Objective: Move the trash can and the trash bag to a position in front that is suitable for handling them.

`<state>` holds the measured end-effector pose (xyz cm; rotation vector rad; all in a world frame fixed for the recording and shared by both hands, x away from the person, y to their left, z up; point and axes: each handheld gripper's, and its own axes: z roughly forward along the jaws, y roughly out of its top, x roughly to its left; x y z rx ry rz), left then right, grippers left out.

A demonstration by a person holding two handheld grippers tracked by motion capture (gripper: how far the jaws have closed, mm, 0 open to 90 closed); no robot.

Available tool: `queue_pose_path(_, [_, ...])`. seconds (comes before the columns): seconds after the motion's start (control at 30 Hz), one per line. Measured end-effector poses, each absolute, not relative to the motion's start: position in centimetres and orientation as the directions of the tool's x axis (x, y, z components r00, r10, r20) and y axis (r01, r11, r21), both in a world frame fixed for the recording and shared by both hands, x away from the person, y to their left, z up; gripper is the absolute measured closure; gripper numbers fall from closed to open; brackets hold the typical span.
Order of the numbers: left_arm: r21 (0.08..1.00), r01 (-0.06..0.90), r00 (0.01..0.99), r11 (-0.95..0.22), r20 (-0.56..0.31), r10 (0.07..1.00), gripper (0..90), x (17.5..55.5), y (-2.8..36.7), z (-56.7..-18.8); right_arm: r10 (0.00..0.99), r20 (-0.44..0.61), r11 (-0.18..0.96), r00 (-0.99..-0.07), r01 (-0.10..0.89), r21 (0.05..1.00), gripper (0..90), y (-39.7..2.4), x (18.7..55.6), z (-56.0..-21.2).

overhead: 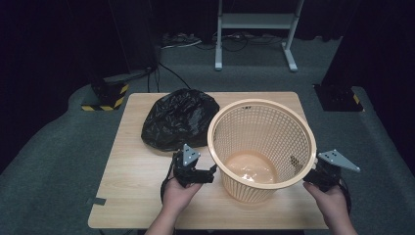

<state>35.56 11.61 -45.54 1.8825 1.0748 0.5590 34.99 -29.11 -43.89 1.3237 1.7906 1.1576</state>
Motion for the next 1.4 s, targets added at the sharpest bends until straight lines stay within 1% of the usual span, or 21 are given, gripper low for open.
queue_pose_path(0.07, [0.851, 0.457, 0.527, -0.259, -0.024, 0.849, 0.6, 35.6, 12.1, -45.6, 0.952, 0.016, 0.115, -0.304, 0.408, 0.906, 13.8, -29.3, 34.9, -44.0])
queue_pose_path(0.13, [0.848, 0.455, 0.527, -0.273, -0.009, 0.85, 0.9, 35.8, 12.9, -45.6, 0.957, 0.03, 0.103, -0.288, 0.436, 0.894, 14.0, -29.8, 34.7, -44.8])
queue_pose_path(0.23, [0.84, 0.467, 0.505, -0.277, 0.003, 0.863, 1.3, 36.5, 14.2, -45.4, 0.958, 0.03, 0.11, -0.284, 0.465, 0.878, 14.0, -30.2, 34.5, -45.9])
queue_pose_path(0.3, [0.843, 0.471, 0.471, -0.258, 0.007, 0.882, 2.6, 37.8, 16.1, -44.6, 0.961, 0.023, 0.124, -0.277, 0.5, 0.857, 14.1, -30.4, 34.1, -47.3])
queue_pose_path(0.37, [0.848, 0.47, 0.455, -0.246, 0.006, 0.891, 8.5, 38.8, 17.3, -43.8, 0.961, 0.03, 0.121, -0.274, 0.518, 0.847, 14.2, -30.4, 33.9, -48.2])
queue_pose_path(0.4, [0.849, 0.469, 0.45, -0.244, 0.008, 0.893, 14.7, 39.4, 18.0, -43.4, 0.96, 0.03, 0.126, -0.277, 0.527, 0.84, 14.1, -30.3, 33.8, -48.6])
queue_pose_path(0.43, [0.849, 0.469, 0.45, -0.244, 0.008, 0.893, 19.0, 39.4, 18.0, -43.4, 0.96, 0.028, 0.132, -0.279, 0.536, 0.834, 14.1, -30.2, 33.7, -49.0])
queue_pose_path(0.47, [0.846, 0.464, 0.442, -0.263, 0.036, 0.896, 21.7, 41.0, 19.2, -42.8, 0.96, 0.026, 0.136, -0.281, 0.543, 0.829, 14.1, -30.1, 33.7, -49.3])
queue_pose_path(0.53, [0.847, 0.464, 0.437, -0.258, 0.034, 0.899, 32.2, 41.8, 19.8, -42.5, 0.958, 0.025, 0.142, -0.285, 0.55, 0.823, 14.1, -30.0, 33.7, -49.6])
queue_pose_path(0.6, [0.855, 0.458, 0.411, -0.244, 0.04, 0.911, 33.3, 43.6, 20.6, -42.1, 0.956, 0.031, 0.146, -0.292, 0.565, 0.812, 14.2, -29.7, 33.7, -50.2])
queue_pose_path(0.67, [0.857, 0.449, 0.383, -0.252, 0.071, 0.921, 34.9, 45.8, 21.1, -42.1, 0.954, 0.033, 0.15, -0.298, 0.57, 0.807, 14.1, -29.3, 33.8, -50.6])
queue_pose_path(0.7, [0.857, 0.449, 0.383, -0.252, 0.071, 0.921, 34.5, 45.8, 21.1, -42.1, 0.954, 0.033, 0.15, -0.298, 0.57, 0.807, 14.1, -29.3, 33.8, -50.6])
queue_pose_path(0.77, [0.847, 0.464, 0.375, -0.259, 0.077, 0.924, 33.3, 47.6, 21.2, -42.6, 0.952, 0.038, 0.152, -0.303, 0.578, 0.802, 14.2, -29.1, 33.9, -50.9])
queue_pose_path(0.83, [0.838, 0.473, 0.379, -0.273, 0.086, 0.922, 32.6, 48.2, 21.1, -42.9, 0.952, 0.041, 0.149, -0.302, 0.581, 0.8, 14.2, -29.0, 33.9, -51.0])
queue_pose_path(0.9, [0.806, 0.513, 0.383, -0.294, 0.091, 0.919, 33.3, 49.3, 21.1, -43.9, 0.951, 0.037, 0.158, -0.307, 0.586, 0.794, 14.2, -28.8, 33.9, -51.3])
queue_pose_path(0.93, [0.782, 0.552, 0.377, -0.288, 0.075, 0.923, 36.3, 50.0, 21.2, -45.0, 0.951, 0.037, 0.159, -0.308, 0.587, 0.793, 14.2, -28.8, 33.9, -51.4])
queue_pose_path(0.97, [0.782, 0.552, 0.377, -0.288, 0.075, 0.923, 37.9, 50.0, 21.2, -45.0, 0.951, 0.037, 0.159, -0.308, 0.587, 0.793, 14.2, -28.8, 33.9, -51.4])
queue_pose_path(1.0, [0.754, 0.589, 0.384, -0.292, 0.057, 0.922, 39.2, 50.3, 21.2, -46.2, 0.95, 0.031, 0.166, -0.31, 0.59, 0.79, 14.3, -28.9, 33.9, -51.6])
queue_pose_path(1.1, [0.715, 0.631, 0.397, -0.301, 0.037, 0.917, 41.9, 50.3, 20.7, -47.9, 0.953, 0.038, 0.158, -0.301, 0.597, 0.786, 14.3, -29.0, 33.9, -51.8])
queue_pose_path(1.2, [0.694, 0.646, 0.411, -0.317, 0.033, 0.911, 42.7, 49.8, 20.4, -48.8, 0.953, 0.036, 0.158, -0.3, 0.598, 0.786, 14.4, -29.1, 33.9, -51.8])
queue_pose_path(1.4, [0.663, 0.672, 0.427, -0.33, 0.017, 0.904, 45.1, 47.5, 20.2, -50.0, 0.953, 0.043, 0.151, -0.301, 0.592, 0.792, 14.3, -28.9, 33.8, -51.8])
